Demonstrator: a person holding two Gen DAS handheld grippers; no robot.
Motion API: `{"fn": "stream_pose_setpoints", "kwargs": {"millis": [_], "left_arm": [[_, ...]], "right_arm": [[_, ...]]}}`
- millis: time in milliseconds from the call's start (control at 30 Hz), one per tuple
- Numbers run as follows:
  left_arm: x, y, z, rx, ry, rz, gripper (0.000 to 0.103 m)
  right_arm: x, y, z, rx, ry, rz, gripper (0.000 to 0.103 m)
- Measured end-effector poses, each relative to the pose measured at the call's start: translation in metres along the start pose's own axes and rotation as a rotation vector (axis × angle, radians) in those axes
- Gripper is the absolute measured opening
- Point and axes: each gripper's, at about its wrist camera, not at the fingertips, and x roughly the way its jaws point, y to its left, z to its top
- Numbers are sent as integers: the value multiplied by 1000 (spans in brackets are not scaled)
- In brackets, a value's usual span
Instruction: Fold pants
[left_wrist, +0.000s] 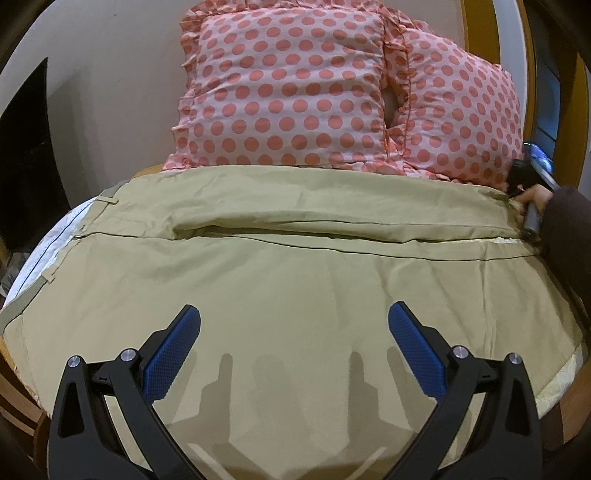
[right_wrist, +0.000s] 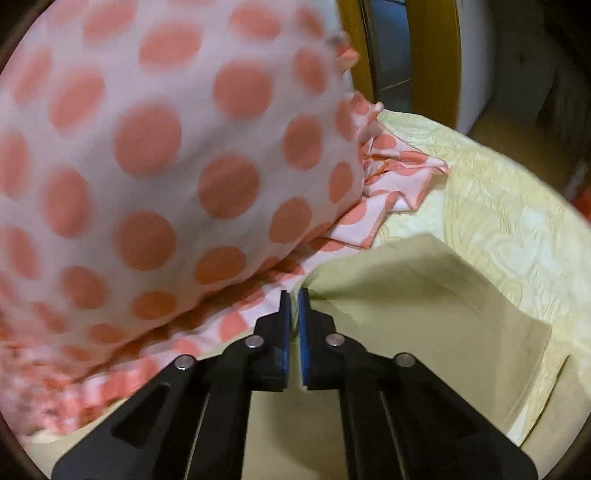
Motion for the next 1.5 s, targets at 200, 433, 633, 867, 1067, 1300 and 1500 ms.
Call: {"fn": "stream_pose_setpoints", "kwargs": {"millis": [200, 433, 633, 867, 1067, 1300, 1500], "left_arm": [[-19, 15, -3, -39, -36, 17, 102], [-33, 25, 5, -65, -59, 24, 102], [-42, 38, 22, -78, -111, 43, 102], [-29, 52, 43, -107, -84, -13, 102], [-9, 68, 68, -104, -63, 107, 102], [22, 95, 94, -152, -20, 130, 102], [54, 124, 108, -241, 44, 64, 102]], "right_arm": [[-125, -91, -54, 111, -111, 388, 2], [-154, -164, -138, 295, 63, 413, 11], [-164, -170, -151, 333, 83, 463, 46], [-149, -152, -138, 277, 141, 317, 39], [-166, -158, -151, 317, 133, 283, 39], [-163, -146, -153, 344, 5, 203, 45], [-161, -172, -158, 356, -11, 395, 1]]}}
